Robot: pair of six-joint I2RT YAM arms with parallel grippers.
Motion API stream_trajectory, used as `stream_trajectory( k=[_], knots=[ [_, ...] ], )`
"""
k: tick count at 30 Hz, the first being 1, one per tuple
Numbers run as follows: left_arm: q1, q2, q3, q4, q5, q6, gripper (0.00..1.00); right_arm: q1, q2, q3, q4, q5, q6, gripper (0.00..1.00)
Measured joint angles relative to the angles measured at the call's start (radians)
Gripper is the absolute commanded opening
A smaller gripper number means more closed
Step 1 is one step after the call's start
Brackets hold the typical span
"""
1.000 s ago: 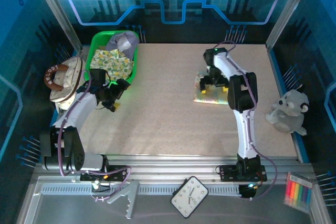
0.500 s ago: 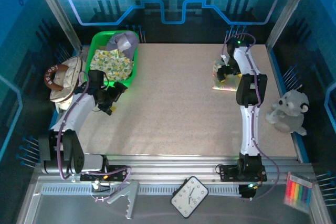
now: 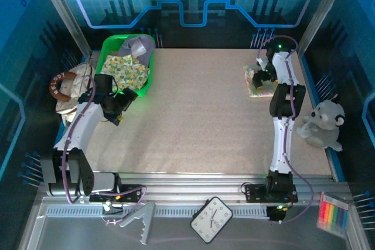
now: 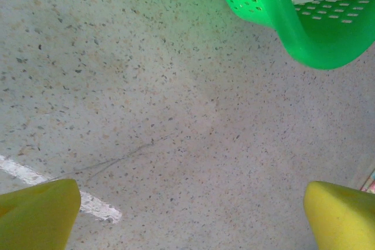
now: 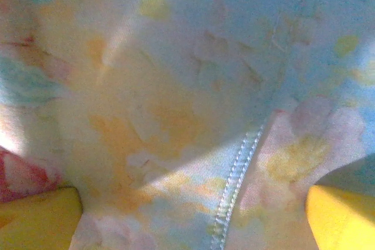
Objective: Fold and stack the skirts
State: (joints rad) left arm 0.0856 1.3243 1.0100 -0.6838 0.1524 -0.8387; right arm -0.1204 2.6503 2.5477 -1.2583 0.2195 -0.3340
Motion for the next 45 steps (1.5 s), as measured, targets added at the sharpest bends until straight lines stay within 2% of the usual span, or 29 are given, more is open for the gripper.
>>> stream_trajectory(
  k=[5, 8, 13, 17, 23, 26, 29, 34, 40, 43, 45],
  knots=[
    [0.006, -0.003, 0.025, -0.02, -0.006, 0.034, 0.99, 0.002, -0.01, 0.0, 0.008, -0.004, 0.026, 1.0],
    [0.007, 0.011, 0.096, -0.053, -0.026, 0.085, 0.99, 0.009, -0.061, -0.036, 0.035, -0.01, 0.08, 1.0],
    [0.009, 0.122, 0.301, -0.102, -0.09, 0.188, 0.99, 0.054, -0.323, -0.244, 0.132, 0.021, 0.202, 1.0],
    [0.01, 0.259, 0.444, -0.137, -0.143, 0.268, 0.98, 0.139, -0.622, -0.442, 0.251, 0.041, 0.303, 1.0],
    [0.01, 0.505, 0.661, -0.19, -0.198, 0.365, 0.82, 0.372, -0.973, -0.749, 0.436, 0.15, 0.401, 1.0],
    [0.01, 0.615, 0.772, -0.215, -0.209, 0.401, 0.71, 0.447, -1.073, -0.875, 0.505, 0.133, 0.462, 1.0],
    [0.01, 0.738, 0.916, -0.24, -0.209, 0.437, 0.62, 0.442, -1.139, -0.979, 0.558, 0.089, 0.522, 1.0],
    [0.002, 0.92, 1.121, -0.291, -0.217, 0.484, 0.59, 0.432, -1.157, -1.018, 0.576, 0.089, 0.571, 1.0],
    [-0.015, 1.024, 1.181, -0.35, -0.246, 0.532, 0.55, 0.404, -1.218, -1.057, 0.601, 0.089, 0.589, 1.0],
    [-0.019, 1.043, 1.181, -0.367, -0.251, 0.55, 0.44, 0.38, -1.267, -1.091, 0.626, 0.074, 0.605, 1.0],
    [-0.019, 1.044, 1.181, -0.368, -0.254, 0.558, 0.3, 0.359, -1.288, -1.109, 0.643, 0.055, 0.623, 1.0]
  ],
)
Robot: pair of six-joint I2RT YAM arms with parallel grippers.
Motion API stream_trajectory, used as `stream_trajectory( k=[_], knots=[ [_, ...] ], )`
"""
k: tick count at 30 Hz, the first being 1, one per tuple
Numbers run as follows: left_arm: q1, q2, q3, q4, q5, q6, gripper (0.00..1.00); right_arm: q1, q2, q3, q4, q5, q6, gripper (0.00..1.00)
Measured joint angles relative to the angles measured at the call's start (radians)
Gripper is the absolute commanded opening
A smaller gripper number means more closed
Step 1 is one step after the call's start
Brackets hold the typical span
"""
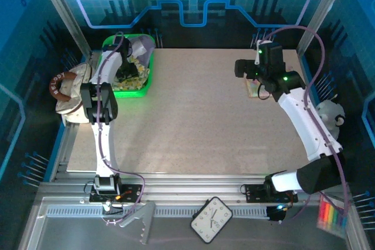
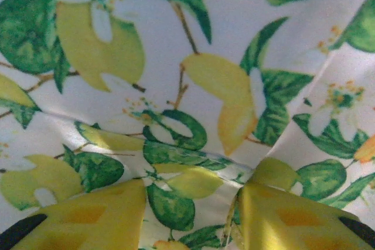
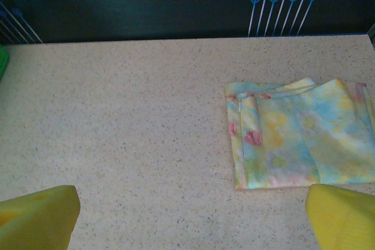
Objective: Fold and stack the skirts
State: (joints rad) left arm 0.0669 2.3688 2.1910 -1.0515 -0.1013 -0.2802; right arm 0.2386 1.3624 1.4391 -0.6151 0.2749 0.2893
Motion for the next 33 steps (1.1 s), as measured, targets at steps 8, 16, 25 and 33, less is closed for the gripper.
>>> stream_trajectory(
  k=[8, 16, 25, 33],
  knots=[
    [0.001, -0.024, -0.011, 0.003, 0.001, 0.018, 0.0, -0.039, -0.01, -0.028, 0.027, -0.06, 0.051, 1.0],
    [0.002, -0.287, -0.113, 0.052, 0.05, 0.02, 0.0, -0.05, -0.03, -0.108, 0.131, -0.125, 0.081, 1.0],
    [-0.034, -0.635, -0.163, 0.206, 0.276, -0.009, 0.0, -0.083, -0.061, -0.236, 0.318, -0.201, 0.175, 1.0],
    [-0.165, -0.708, -0.11, 0.236, 0.411, -0.005, 0.0, -0.106, -0.058, -0.25, 0.409, -0.277, 0.232, 1.0]
  ],
)
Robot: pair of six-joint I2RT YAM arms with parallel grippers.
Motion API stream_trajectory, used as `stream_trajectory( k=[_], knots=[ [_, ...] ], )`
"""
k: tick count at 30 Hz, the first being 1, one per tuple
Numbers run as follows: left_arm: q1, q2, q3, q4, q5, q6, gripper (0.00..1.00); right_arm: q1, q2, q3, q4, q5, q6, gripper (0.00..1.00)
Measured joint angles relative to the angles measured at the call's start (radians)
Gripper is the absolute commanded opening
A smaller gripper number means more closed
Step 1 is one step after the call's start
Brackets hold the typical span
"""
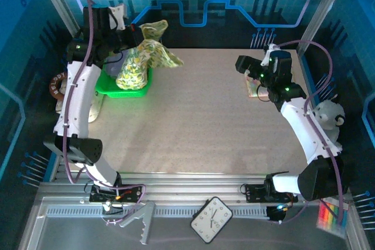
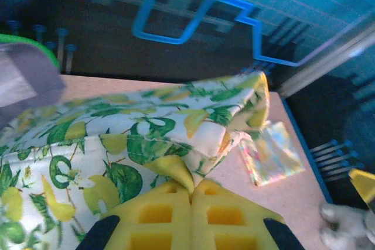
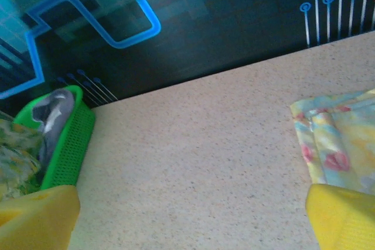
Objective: Fold and stack the skirts
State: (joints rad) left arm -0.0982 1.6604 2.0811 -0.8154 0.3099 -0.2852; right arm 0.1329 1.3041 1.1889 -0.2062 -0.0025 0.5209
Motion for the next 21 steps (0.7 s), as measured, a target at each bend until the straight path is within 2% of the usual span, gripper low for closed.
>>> stream_trajectory(
  k=[9, 15, 21],
  knots=[
    [-0.236, 0.115, 0.018, -0.008, 0.071, 0.061, 0.0, -0.016, 0.065, -0.019, 0.047, -0.101, 0.031, 1.0],
    [-0.411, 0.336, -0.016, -0.013, 0.108, 0.087, 0.0, -0.033, 0.125, -0.072, 0.056, -0.164, 0.069, 1.0],
    [-0.577, 0.568, -0.029, -0.018, 0.113, 0.079, 0.02, -0.075, 0.151, -0.159, 0.018, -0.158, 0.128, 1.0]
  ],
)
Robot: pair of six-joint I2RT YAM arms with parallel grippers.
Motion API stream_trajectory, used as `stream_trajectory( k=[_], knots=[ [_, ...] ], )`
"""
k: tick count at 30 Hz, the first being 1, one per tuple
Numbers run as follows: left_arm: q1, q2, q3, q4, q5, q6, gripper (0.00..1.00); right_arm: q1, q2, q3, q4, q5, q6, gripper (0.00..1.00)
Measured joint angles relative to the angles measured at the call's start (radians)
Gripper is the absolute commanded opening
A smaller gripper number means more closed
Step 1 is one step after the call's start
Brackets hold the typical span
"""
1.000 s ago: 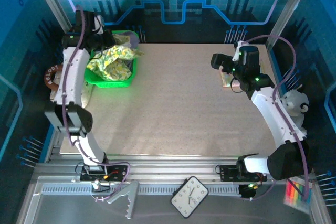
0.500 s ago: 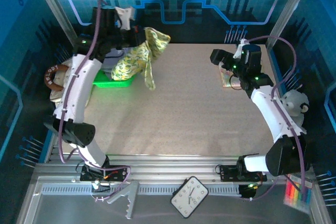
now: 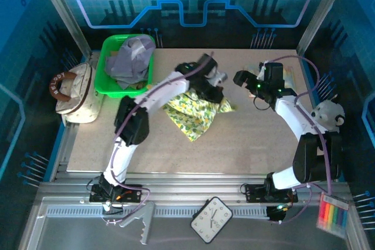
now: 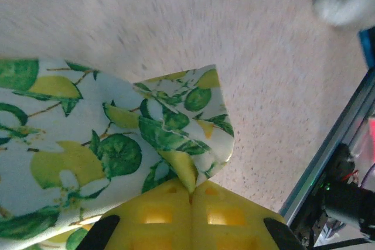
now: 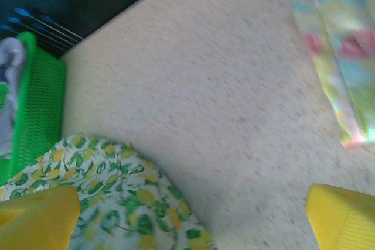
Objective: Fold and stack the skirts
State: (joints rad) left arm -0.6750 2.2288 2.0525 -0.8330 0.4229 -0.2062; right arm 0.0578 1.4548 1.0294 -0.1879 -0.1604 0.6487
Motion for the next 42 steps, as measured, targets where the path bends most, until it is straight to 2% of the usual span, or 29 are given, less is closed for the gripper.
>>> stream_trajectory(
  k=[3, 8, 11, 13, 14, 16, 20, 21, 23, 27, 31, 36, 42],
  knots=[
    [-0.029, 0.071, -0.002, 0.013, 0.032, -0.06, 0.04, -0.011, 0.001, -0.019, -0.038, 0.027, 0.015, 1.0],
    [-0.011, 0.152, 0.027, 0.092, 0.078, -0.178, 0.13, -0.015, 0.0, -0.051, -0.09, 0.048, 0.018, 1.0],
    [-0.003, 0.23, 0.126, 0.154, 0.1, -0.25, 0.15, -0.02, -0.014, -0.085, -0.117, 0.068, 0.022, 1.0],
    [-0.002, 0.299, 0.233, 0.189, 0.106, -0.286, 0.21, -0.026, -0.03, -0.11, -0.136, 0.075, 0.025, 1.0],
    [-0.001, 0.341, 0.306, 0.197, 0.109, -0.301, 0.29, -0.029, -0.038, -0.12, -0.148, 0.078, 0.026, 1.0],
    [-0.001, 0.404, 0.421, 0.226, 0.113, -0.314, 0.59, -0.032, -0.054, -0.136, -0.164, 0.084, 0.037, 1.0],
    [0.014, 0.43, 0.465, 0.236, 0.114, -0.328, 0.89, -0.051, -0.132, -0.184, -0.151, 0.102, 0.063, 1.0],
    [0.019, 0.423, 0.458, 0.247, 0.12, -0.336, 0.93, -0.049, -0.147, -0.207, -0.154, 0.095, 0.07, 1.0],
    [0.034, 0.358, 0.358, 0.284, 0.129, -0.345, 0.99, -0.048, -0.166, -0.262, -0.162, 0.072, 0.092, 0.99],
    [0.103, 0.141, 0.039, 0.366, 0.148, -0.386, 0.99, -0.043, -0.17, -0.349, -0.171, -0.009, 0.154, 0.96],
    [0.222, -0.128, -0.301, 0.472, 0.139, -0.432, 0.99, 0.001, -0.17, -0.386, -0.17, -0.087, 0.219, 0.95],
    [0.327, -0.331, -0.508, 0.468, -0.008, -0.451, 0.99, 0.102, -0.151, -0.379, -0.152, -0.113, 0.241, 0.95],
    [0.354, -0.365, -0.614, 0.327, -0.225, -0.482, 0.99, 0.14, -0.055, -0.338, -0.129, -0.093, 0.227, 0.99]
  ],
)
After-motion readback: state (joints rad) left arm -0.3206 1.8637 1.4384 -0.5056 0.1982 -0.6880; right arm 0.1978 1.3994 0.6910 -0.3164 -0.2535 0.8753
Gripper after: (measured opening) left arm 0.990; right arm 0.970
